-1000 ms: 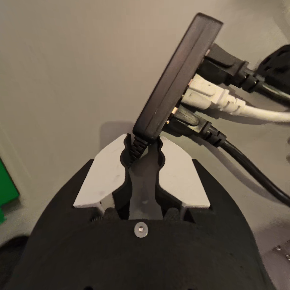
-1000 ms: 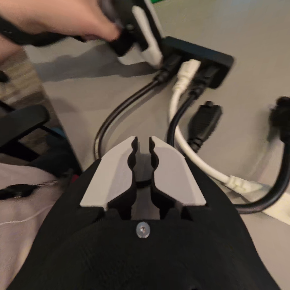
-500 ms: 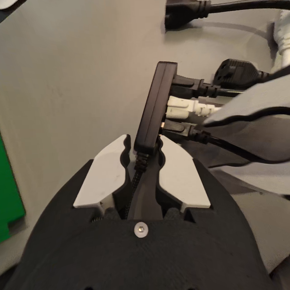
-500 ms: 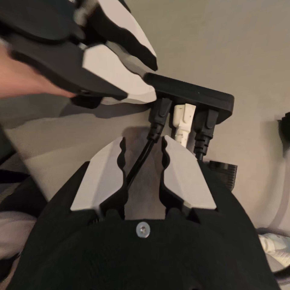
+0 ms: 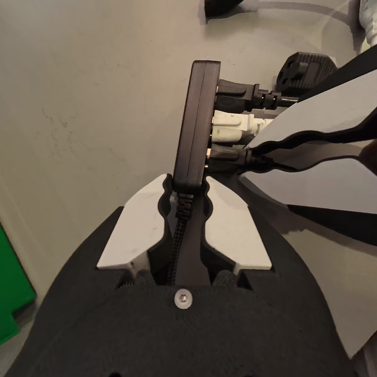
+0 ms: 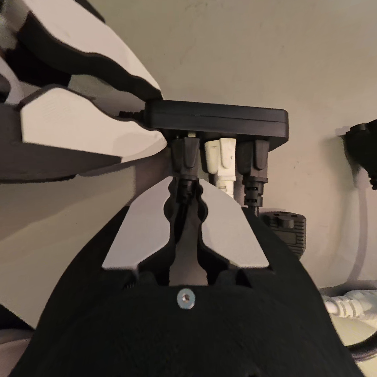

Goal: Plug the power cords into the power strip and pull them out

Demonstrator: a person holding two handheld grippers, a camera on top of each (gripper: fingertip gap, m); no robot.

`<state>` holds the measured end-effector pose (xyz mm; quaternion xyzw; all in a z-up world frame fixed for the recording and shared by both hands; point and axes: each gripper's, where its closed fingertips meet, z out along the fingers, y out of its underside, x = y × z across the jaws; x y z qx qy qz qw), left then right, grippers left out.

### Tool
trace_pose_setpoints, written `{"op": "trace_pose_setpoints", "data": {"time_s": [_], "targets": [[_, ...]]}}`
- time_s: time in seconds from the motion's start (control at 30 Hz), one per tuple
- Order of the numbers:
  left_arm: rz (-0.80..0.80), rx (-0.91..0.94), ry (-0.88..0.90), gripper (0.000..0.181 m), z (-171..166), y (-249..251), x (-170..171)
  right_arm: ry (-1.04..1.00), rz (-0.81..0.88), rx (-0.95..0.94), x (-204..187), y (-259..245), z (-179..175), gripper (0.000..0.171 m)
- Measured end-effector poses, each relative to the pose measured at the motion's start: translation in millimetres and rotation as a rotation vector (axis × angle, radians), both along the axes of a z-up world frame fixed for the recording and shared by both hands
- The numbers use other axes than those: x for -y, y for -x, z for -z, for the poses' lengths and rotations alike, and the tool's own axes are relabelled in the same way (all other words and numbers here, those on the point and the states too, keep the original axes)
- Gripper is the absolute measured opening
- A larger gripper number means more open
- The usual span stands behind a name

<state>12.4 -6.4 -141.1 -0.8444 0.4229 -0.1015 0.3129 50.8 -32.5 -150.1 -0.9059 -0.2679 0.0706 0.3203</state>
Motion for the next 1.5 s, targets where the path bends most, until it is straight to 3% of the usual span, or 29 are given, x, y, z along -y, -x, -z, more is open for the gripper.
{"op": "trace_pose_setpoints", "data": {"time_s": [0.27, 0.37, 0.4, 0.47, 0.7, 0.83, 0.97, 1.07, 1.3, 1.4, 1.5], "targets": [[-0.037, 0.069, 0.055, 0.026, -0.4, 0.3, 1.3, -0.058, -0.04, -0.057, -10.3, 2.3, 5.4, 0.019], [0.042, -0.001, -0.022, 0.027, 4.1, 0.5, 0.1, -0.093, -0.07, -0.054, -10.4, 2.2, 5.4, 0.018], [0.073, -0.064, -0.043, 0.036, 14.6, 0.6, 0.7, -0.102, -0.077, -0.052, -10.1, 2.2, 5.5, 0.019], [0.065, -0.077, -0.143, 0.03, 11.8, -3.4, -5.1, -0.114, -0.079, -0.053, -9.6, 2.0, 5.7, 0.019], [0.023, -0.044, -0.101, 0.028, 12.0, -2.0, -6.5, -0.077, -0.103, -0.084, -12.2, 4.7, 5.6, 0.026], [0.042, -0.01, -0.102, 0.027, 11.6, -2.8, -7.1, -0.121, -0.151, -0.071, -13.8, 2.1, 5.2, 0.019], [0.099, 0.084, 0.016, 0.027, 12.1, -9.1, 3.5, -0.169, -0.238, -0.092, -7.3, -1.7, 2.3, 0.02], [0.133, 0.031, -0.062, 0.028, 11.3, -9.6, 2.4, -0.184, -0.267, -0.093, -7.3, -3.2, 1.5, 0.021], [0.16, 0.077, -0.031, 0.028, 8.8, -11.9, 6.9, -0.205, -0.317, -0.111, -4.3, -4.5, -1.2, 0.021], [0.133, 0.063, -0.037, 0.028, 11.1, -12.4, 5.2, -0.204, -0.292, -0.094, -6.0, -5.2, 0.2, 0.021], [0.019, 0.068, -0.052, 0.027, 13.0, -14.9, -0.5, -0.207, -0.155, -0.057, -8.4, -7.6, 0.4, 0.019]]}}
